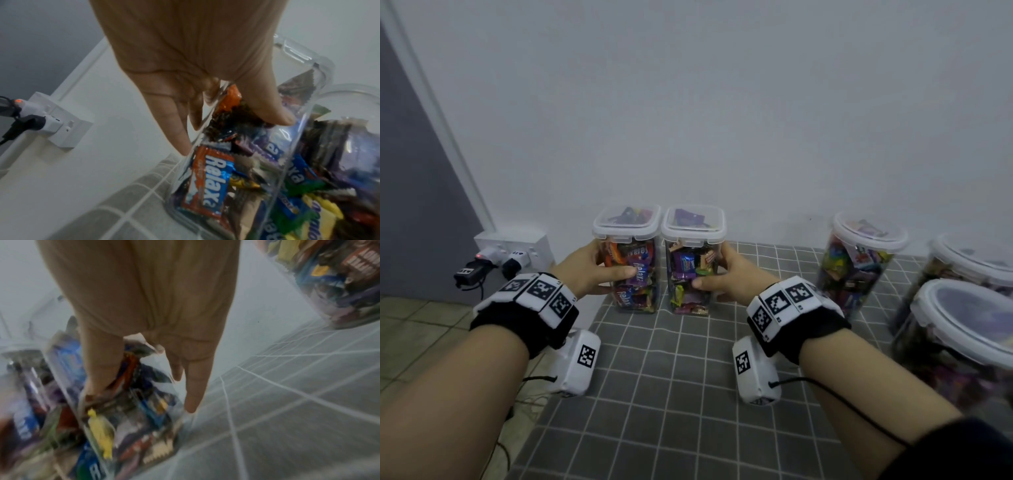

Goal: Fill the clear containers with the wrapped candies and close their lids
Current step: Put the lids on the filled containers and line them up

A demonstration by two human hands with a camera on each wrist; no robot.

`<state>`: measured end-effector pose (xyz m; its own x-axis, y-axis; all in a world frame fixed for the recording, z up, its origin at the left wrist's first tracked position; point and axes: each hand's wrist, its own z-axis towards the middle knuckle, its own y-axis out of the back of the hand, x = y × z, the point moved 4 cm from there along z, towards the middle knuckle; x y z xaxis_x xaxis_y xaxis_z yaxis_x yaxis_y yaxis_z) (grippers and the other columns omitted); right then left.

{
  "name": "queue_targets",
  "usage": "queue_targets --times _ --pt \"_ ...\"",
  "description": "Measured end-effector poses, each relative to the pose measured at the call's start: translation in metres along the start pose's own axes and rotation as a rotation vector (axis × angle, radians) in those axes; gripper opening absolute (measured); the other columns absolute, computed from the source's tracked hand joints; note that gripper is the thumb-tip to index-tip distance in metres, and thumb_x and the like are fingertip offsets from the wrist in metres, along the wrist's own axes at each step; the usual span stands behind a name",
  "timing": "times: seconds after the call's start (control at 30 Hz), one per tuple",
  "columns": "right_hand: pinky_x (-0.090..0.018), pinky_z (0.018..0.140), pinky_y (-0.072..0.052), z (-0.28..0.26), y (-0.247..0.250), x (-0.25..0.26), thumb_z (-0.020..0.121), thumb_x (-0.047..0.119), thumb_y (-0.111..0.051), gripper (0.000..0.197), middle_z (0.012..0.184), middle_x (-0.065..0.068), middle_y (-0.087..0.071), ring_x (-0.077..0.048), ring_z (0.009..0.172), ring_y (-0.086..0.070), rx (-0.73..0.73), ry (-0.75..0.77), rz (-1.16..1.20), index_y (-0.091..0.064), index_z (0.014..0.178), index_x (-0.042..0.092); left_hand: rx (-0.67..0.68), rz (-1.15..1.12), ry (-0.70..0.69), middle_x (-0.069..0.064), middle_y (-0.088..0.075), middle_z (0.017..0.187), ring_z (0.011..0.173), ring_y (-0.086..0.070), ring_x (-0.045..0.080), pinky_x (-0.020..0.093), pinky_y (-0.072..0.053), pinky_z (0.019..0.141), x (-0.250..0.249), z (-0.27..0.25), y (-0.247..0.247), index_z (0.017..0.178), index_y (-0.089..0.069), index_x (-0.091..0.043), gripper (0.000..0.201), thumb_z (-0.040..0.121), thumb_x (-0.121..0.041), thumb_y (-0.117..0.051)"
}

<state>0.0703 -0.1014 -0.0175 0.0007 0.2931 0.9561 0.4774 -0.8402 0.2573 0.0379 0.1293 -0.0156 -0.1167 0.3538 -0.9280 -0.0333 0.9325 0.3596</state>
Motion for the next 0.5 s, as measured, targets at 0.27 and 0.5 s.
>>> queue_targets --times 0.27,0.5 --pt "-0.043 0.110 -0.033 -0.044 0.008 -0.018 0.082 0.025 -0.072 0.099 0.154 -0.008 -0.028 -0.028 0.137 -0.034 -0.126 -0.119 -0.335 -0.001 0.151 0.028 -0.085 0.268 0.152 0.012 -0.037 0.148 0.128 -0.044 0.029 0.039 -0.046 0.086 0.033 -0.022 0.007 0.150 -0.013 -0.032 0.099 0.075 -0.029 -0.078" --pt "-0.030 0.109 -0.027 -0.117 0.023 0.000 0.091 0.033 -0.060 0.071 0.154 -0.001 -0.028 -0.018 0.139 -0.029 -0.146 -0.009 -0.628 -0.021 0.149 0.020 -0.054 0.880 0.215 0.007 -0.067 0.100 0.092 -0.063 0.020 0.026 -0.049 0.074 -0.001 -0.064 -0.008 0.110 -0.066 -0.009 0.040 0.086 -0.040 -0.063"
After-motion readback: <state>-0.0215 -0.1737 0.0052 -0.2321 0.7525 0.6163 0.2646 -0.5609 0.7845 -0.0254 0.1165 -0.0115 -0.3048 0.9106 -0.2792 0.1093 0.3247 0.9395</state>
